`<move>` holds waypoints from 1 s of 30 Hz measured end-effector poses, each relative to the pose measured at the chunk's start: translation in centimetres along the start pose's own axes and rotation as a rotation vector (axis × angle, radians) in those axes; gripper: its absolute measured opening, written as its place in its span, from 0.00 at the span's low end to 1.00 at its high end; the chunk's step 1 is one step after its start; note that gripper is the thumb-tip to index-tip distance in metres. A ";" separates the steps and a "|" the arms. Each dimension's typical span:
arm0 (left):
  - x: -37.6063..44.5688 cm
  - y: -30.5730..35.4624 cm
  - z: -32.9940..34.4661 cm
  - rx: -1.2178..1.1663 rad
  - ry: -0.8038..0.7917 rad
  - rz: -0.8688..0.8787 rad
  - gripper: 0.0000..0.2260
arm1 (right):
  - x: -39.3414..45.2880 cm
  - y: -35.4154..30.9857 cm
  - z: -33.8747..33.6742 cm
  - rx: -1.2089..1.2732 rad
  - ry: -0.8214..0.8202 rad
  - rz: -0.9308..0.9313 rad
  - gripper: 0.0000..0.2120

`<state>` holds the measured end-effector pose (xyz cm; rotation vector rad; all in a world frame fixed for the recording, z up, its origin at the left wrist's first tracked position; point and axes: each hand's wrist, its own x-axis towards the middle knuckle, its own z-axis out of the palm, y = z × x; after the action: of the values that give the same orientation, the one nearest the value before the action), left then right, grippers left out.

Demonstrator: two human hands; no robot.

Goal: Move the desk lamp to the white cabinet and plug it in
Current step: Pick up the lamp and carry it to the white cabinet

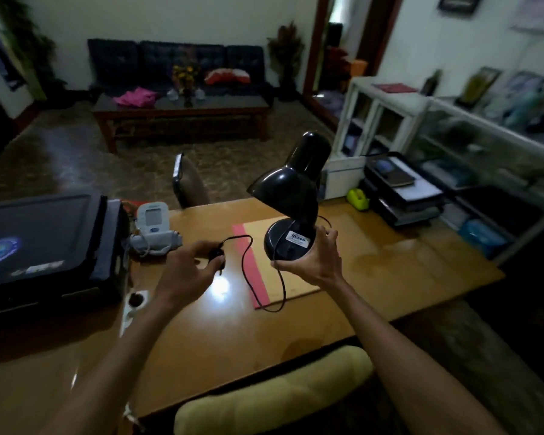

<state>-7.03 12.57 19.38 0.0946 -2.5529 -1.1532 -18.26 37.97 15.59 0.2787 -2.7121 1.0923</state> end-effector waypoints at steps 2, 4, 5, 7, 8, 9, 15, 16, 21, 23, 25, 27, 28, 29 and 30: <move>1.1 2.2 1.9 -0.029 -0.053 0.060 0.13 | -0.8 1.5 -3.2 -0.024 0.049 0.049 0.53; 2.2 4.5 4.2 -0.060 -0.109 0.110 0.13 | -1.4 3.4 -6.5 -0.050 0.090 0.106 0.53; 2.7 5.7 5.5 -0.074 -0.131 0.132 0.13 | -1.7 4.4 -8.2 -0.063 0.109 0.137 0.53; 3.6 8.2 8.0 -0.104 -0.162 0.179 0.13 | -2.3 6.6 -11.3 -0.099 0.152 0.180 0.54; 4.0 9.5 9.5 -0.118 -0.186 0.206 0.12 | -2.6 7.9 -12.9 -0.121 0.176 0.203 0.55; 4.4 10.9 11.1 -0.132 -0.214 0.231 0.12 | -3.0 9.3 -14.5 -0.139 0.203 0.224 0.56; 6.9 19.5 22.3 -0.171 -0.379 0.334 0.11 | -4.3 19.1 -23.3 -0.193 0.339 0.407 0.62; 7.3 21.0 24.5 -0.169 -0.405 0.364 0.11 | -4.4 20.9 -24.8 -0.189 0.363 0.443 0.62; 9.3 29.1 36.0 -0.189 -0.455 0.473 0.09 | -4.3 29.1 -33.5 -0.259 0.436 0.497 0.57; 10.3 32.6 40.6 -0.159 -0.472 0.503 0.10 | -4.0 32.1 -37.2 -0.283 0.446 0.515 0.58; 11.6 36.1 44.8 -0.143 -0.510 0.557 0.11 | -3.3 34.9 -40.7 -0.303 0.444 0.528 0.58; 12.9 39.3 48.3 -0.123 -0.538 0.620 0.11 | -2.3 37.5 -43.7 -0.306 0.448 0.529 0.59; 13.7 40.9 49.9 -0.117 -0.538 0.645 0.10 | -1.6 38.9 -45.0 -0.310 0.452 0.529 0.59; 14.6 42.3 51.6 -0.118 -0.535 0.666 0.10 | -0.8 40.3 -46.2 -0.317 0.453 0.534 0.59; 15.6 43.5 53.3 -0.119 -0.533 0.681 0.10 | 0.1 41.7 -47.4 -0.319 0.454 0.541 0.59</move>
<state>-35.88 76.86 23.12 -1.1538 -2.5613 -1.1292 -23.14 100.59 21.49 -0.7005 -2.5245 0.6865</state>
